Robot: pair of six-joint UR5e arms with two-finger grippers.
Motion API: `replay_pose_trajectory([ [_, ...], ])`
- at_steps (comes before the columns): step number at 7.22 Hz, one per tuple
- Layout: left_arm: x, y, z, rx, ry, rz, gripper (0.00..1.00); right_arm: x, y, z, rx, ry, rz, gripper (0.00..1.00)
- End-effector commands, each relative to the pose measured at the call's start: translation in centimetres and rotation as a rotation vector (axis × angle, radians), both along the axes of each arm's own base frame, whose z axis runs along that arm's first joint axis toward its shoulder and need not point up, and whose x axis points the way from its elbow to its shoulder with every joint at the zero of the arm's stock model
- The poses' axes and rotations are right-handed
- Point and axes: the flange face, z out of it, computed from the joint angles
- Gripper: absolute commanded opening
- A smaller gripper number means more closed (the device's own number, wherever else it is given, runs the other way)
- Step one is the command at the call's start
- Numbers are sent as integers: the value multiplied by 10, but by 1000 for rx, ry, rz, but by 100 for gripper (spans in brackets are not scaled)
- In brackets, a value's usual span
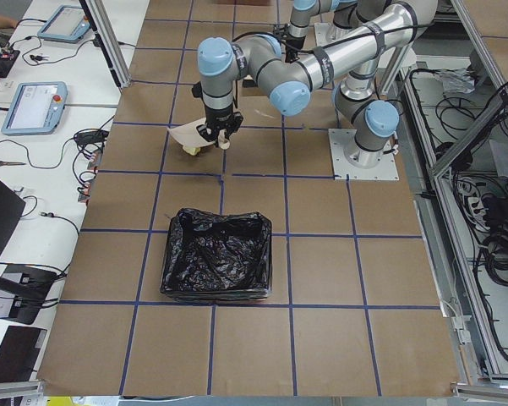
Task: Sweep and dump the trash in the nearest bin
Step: 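Lift the white brush with the right gripper and carry it toward the debris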
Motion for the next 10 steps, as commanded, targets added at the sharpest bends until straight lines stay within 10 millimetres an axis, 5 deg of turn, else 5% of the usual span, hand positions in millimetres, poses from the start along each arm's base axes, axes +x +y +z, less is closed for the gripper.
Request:
replay_pose_trajectory([
  [1,51,-25,-36,-21,-4,-42,8,-8,10,-15,-18,-6,50,94],
  [3,69,-53,-34,-52,-31,-137,8,-14,12,-21,-23,-13,37,94],
  [6,78,-64,-46,-67,-45,-194,7,-14,13,-22,-20,-10,30,75],
  [10,84,-77,-60,-90,-21,-270,7,-13,11,-18,-31,-18,26,8],
])
